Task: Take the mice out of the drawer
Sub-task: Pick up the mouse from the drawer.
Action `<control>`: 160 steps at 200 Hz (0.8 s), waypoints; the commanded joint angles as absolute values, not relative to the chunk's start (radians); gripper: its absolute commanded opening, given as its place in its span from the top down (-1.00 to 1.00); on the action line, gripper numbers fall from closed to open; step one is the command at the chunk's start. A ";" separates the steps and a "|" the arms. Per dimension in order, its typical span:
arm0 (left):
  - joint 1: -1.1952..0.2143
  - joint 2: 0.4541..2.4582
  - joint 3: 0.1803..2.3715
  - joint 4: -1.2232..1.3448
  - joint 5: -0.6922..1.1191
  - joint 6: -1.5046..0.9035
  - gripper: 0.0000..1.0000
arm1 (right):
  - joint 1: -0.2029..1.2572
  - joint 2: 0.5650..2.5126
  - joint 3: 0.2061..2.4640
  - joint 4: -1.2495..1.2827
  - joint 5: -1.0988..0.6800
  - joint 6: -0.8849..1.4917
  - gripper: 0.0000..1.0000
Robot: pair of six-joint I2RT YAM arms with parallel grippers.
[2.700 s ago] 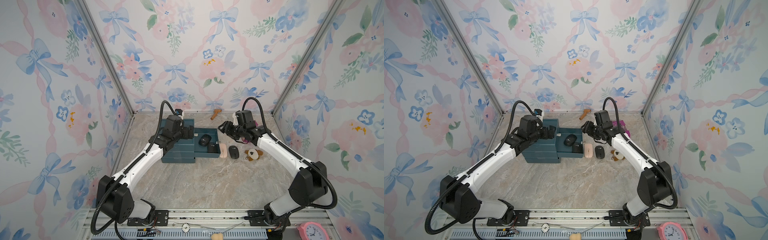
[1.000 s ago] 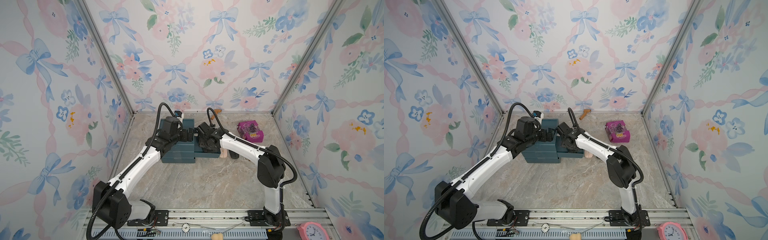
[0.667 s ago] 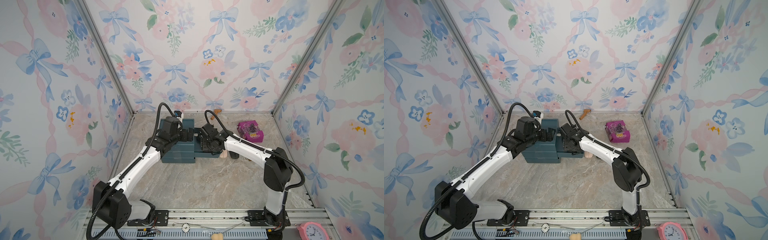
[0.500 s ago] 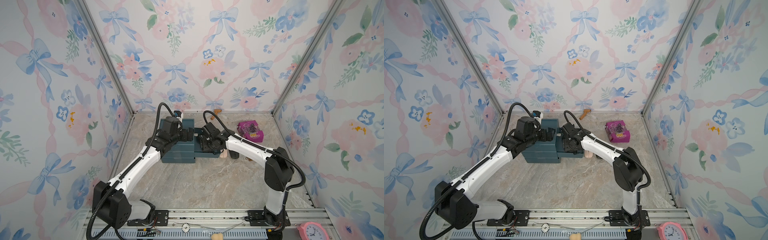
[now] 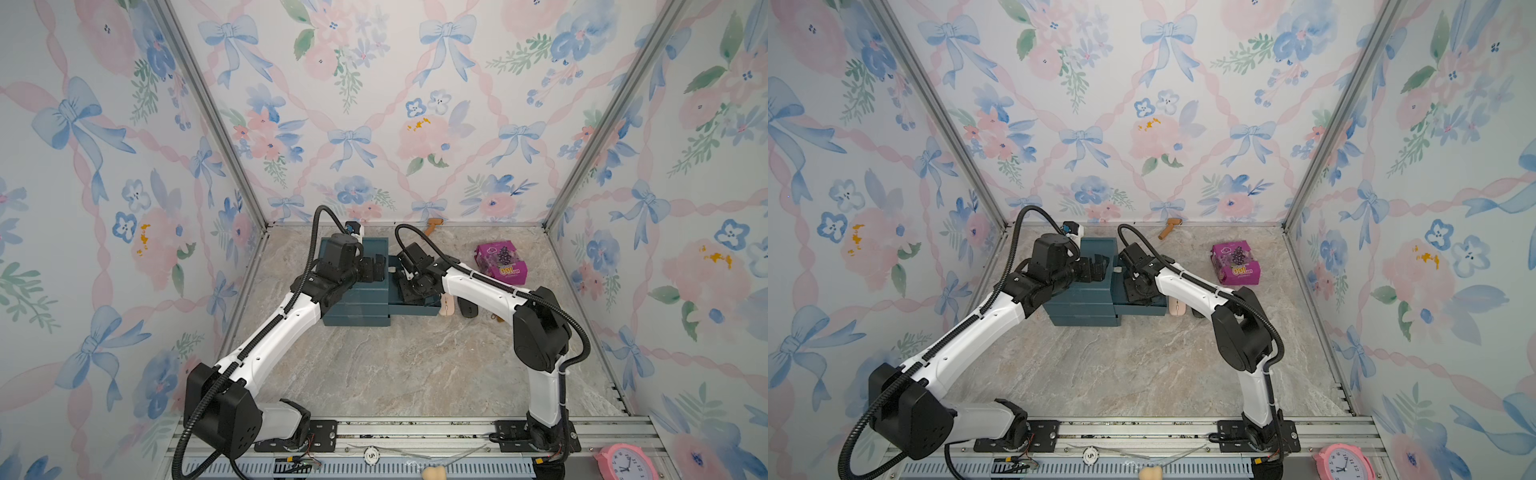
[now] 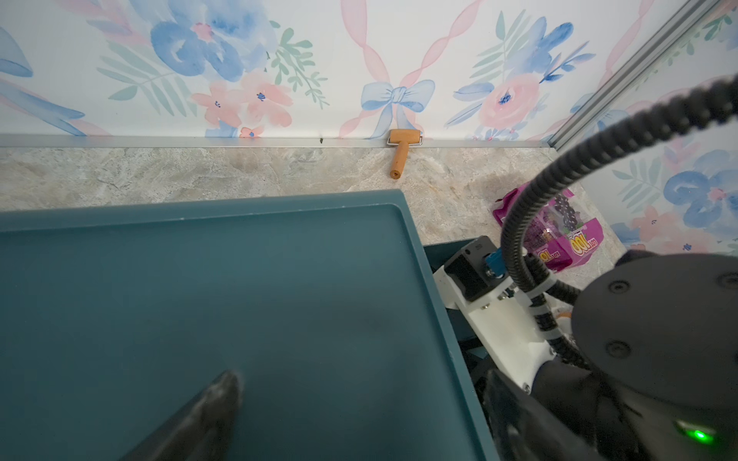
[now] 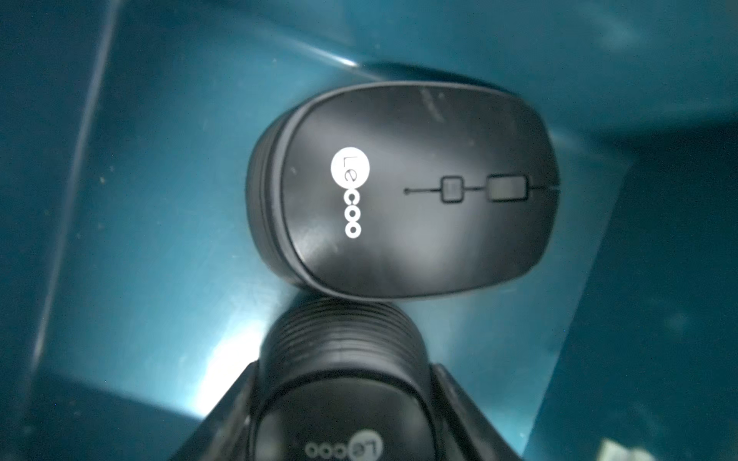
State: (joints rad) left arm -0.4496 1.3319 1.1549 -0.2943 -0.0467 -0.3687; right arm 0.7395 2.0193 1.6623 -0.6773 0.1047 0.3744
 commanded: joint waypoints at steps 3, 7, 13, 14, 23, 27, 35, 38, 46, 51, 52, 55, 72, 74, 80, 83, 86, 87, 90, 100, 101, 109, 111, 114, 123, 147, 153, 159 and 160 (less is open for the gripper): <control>-0.443 1.330 1.154 -0.310 -0.061 -0.383 -0.96 | 0.742 2.034 1.689 -0.709 0.130 0.363 0.03; -0.444 1.330 1.154 -0.310 -0.063 -0.383 -0.96 | 0.741 2.026 1.693 -0.709 0.138 0.366 0.06; -0.445 1.331 1.154 -0.310 -0.065 -0.383 -0.96 | 0.741 2.014 1.696 -0.707 0.145 0.369 0.09; -0.444 1.331 1.154 -0.311 -0.066 -0.383 -0.96 | 0.742 2.011 1.696 -0.706 0.148 0.370 0.09; -0.444 1.332 1.155 -0.310 -0.068 -0.382 -0.96 | 0.742 1.987 1.702 -0.701 0.165 0.374 0.14; -0.442 1.333 1.155 -0.310 -0.068 -0.382 -0.96 | 0.742 1.976 1.703 -0.697 0.173 0.375 0.17; -0.443 1.334 1.158 -0.310 -0.070 -0.381 -0.96 | 0.740 1.945 1.703 -0.691 0.196 0.380 0.20; -0.443 1.334 1.159 -0.310 -0.070 -0.380 -0.96 | 0.740 1.939 1.704 -0.689 0.201 0.380 0.21; -0.443 1.338 1.163 -0.310 -0.069 -0.378 -0.96 | 0.739 1.913 1.702 -0.682 0.221 0.386 0.23; -0.443 1.339 1.166 -0.310 -0.069 -0.377 -0.96 | 0.738 1.895 1.700 -0.678 0.231 0.387 0.25; -0.442 1.340 1.167 -0.309 -0.069 -0.377 -0.96 | 0.738 1.893 1.700 -0.677 0.233 0.388 0.25; -0.443 1.341 1.168 -0.310 -0.067 -0.376 -0.96 | 0.737 1.876 1.697 -0.673 0.241 0.388 0.26; -0.443 1.351 1.181 -0.311 -0.059 -0.370 -0.96 | 0.729 1.812 1.678 -0.657 0.264 0.397 0.27; -0.442 1.352 1.182 -0.311 -0.057 -0.369 -0.96 | 0.729 1.803 1.676 -0.656 0.266 0.398 0.28; -0.442 1.357 1.188 -0.313 -0.054 -0.364 -0.96 | 0.725 1.776 1.662 -0.650 0.275 0.399 0.28; -0.443 1.358 1.191 -0.314 -0.052 -0.361 -0.96 | 0.721 1.758 1.652 -0.646 0.280 0.400 0.28; -0.443 1.360 1.193 -0.315 -0.050 -0.360 -0.96 | 0.719 1.749 1.646 -0.646 0.282 0.402 0.28; -0.442 1.360 1.194 -0.315 -0.050 -0.359 -0.96 | 0.719 1.745 1.643 -0.646 0.283 0.402 0.28; -0.443 1.363 1.197 -0.316 -0.048 -0.355 -0.96 | 0.714 1.732 1.637 -0.646 0.287 0.403 0.28; -0.443 1.367 1.204 -0.317 -0.042 -0.346 -0.96 | 0.700 1.687 1.602 -0.652 0.301 0.408 0.28; -0.443 1.367 1.205 -0.316 -0.042 -0.345 -0.96 | 0.696 1.679 1.593 -0.655 0.304 0.408 0.28; -0.443 1.371 1.212 -0.317 -0.037 -0.337 -0.96 | 0.686 1.660 1.564 -0.666 0.317 0.410 0.28; -0.444 1.370 1.213 -0.316 -0.036 -0.336 -0.96 | 0.680 1.629 1.550 -0.673 0.325 0.410 0.28; -0.443 1.371 1.216 -0.316 -0.035 -0.333 -0.96 | 0.678 1.617 1.541 -0.678 0.331 0.410 0.28; -0.443 1.375 1.225 -0.317 -0.029 -0.326 -0.96 | 0.665 1.577 1.501 -0.707 0.361 0.401 0.28; -0.445 1.379 1.246 -0.317 -0.006 -0.311 -0.96 | 0.613 1.460 1.367 -0.782 0.384 0.400 0.28; -0.443 1.381 1.252 -0.317 0.000 -0.306 -0.96 | 0.604 1.429 1.326 -0.790 0.386 0.399 0.28; -0.445 1.380 1.257 -0.318 0.002 -0.303 -0.96 | 0.596 1.397 1.284 -0.795 0.384 0.402 0.28; -0.446 1.380 1.257 -0.318 0.003 -0.302 -0.96 | 0.595 1.392 1.276 -0.795 0.384 0.403 0.28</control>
State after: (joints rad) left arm -0.4492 1.3727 1.2125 -0.3069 -0.0322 -0.3401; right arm 0.6300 1.4723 1.4181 -0.6914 0.3370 0.3923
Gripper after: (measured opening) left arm 0.979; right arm 0.566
